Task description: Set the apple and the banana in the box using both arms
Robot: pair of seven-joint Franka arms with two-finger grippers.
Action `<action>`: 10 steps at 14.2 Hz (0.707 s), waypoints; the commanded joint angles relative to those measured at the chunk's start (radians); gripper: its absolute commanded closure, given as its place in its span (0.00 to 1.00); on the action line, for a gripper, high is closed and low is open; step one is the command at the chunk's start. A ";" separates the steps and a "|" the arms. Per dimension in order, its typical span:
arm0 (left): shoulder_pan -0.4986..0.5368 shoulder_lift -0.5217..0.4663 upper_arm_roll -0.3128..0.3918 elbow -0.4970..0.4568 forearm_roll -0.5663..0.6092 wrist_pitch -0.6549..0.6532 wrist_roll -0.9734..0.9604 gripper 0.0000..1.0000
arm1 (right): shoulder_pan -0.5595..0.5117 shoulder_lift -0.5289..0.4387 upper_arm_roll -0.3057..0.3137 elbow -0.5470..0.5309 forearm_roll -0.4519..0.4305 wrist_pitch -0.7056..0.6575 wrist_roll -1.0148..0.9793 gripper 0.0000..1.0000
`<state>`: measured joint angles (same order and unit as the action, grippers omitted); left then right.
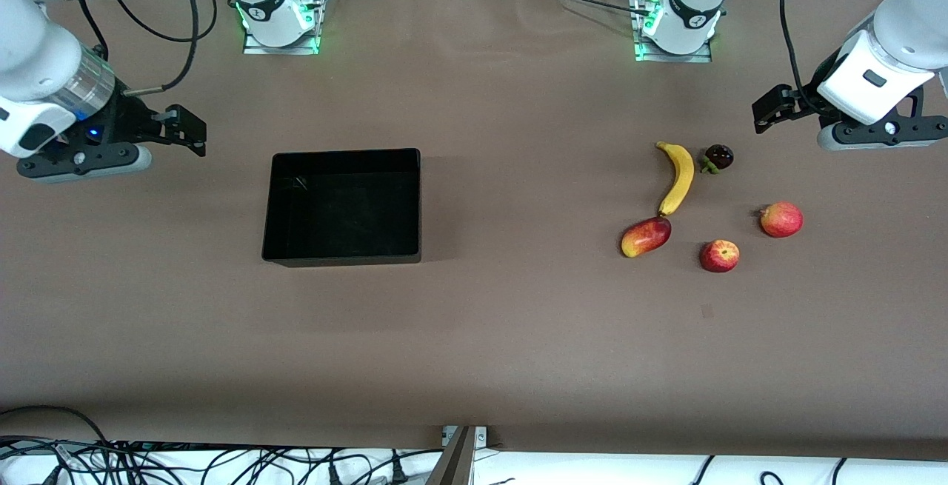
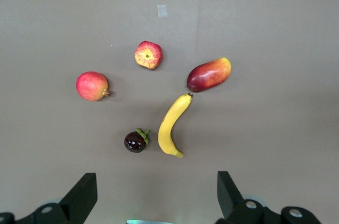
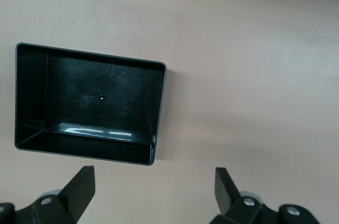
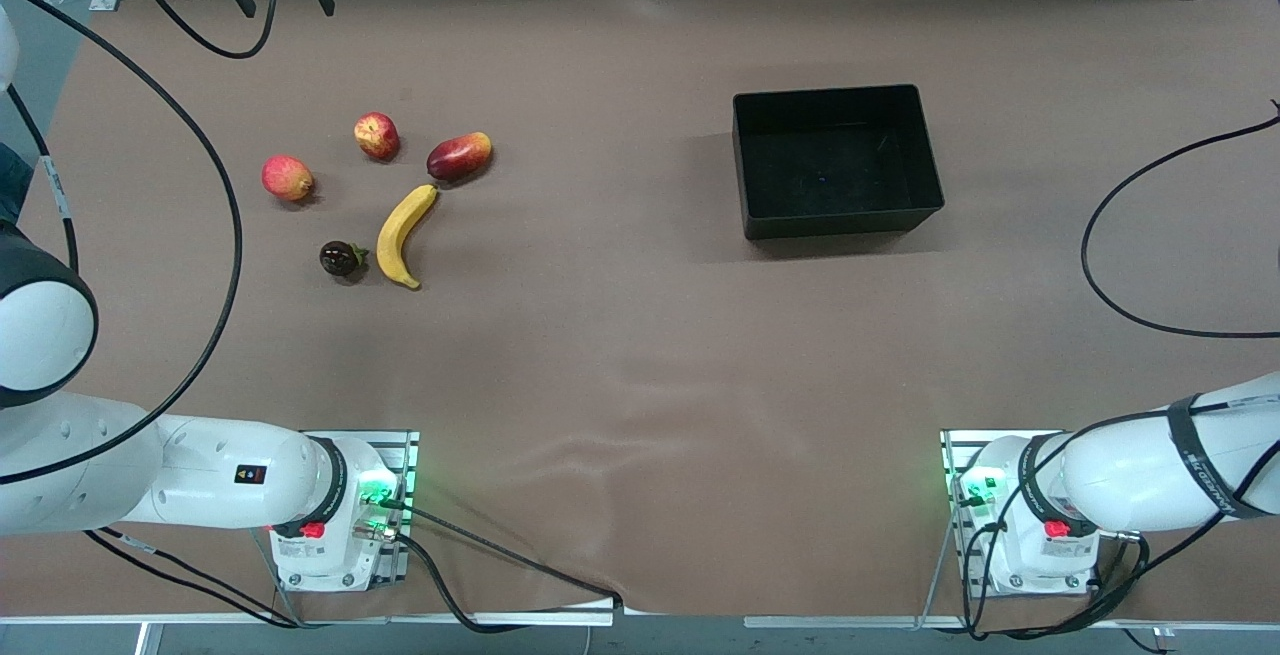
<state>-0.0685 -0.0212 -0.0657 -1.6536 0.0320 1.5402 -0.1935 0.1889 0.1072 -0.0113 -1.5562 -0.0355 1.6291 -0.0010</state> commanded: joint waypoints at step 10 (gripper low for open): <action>-0.010 0.017 0.006 0.015 -0.017 -0.018 -0.009 0.00 | 0.001 0.167 0.001 -0.336 0.014 0.328 0.026 0.00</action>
<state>-0.0706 -0.0186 -0.0659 -1.6536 0.0320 1.5385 -0.1935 0.1890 0.2972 -0.0121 -1.7900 -0.0339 1.8793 0.0041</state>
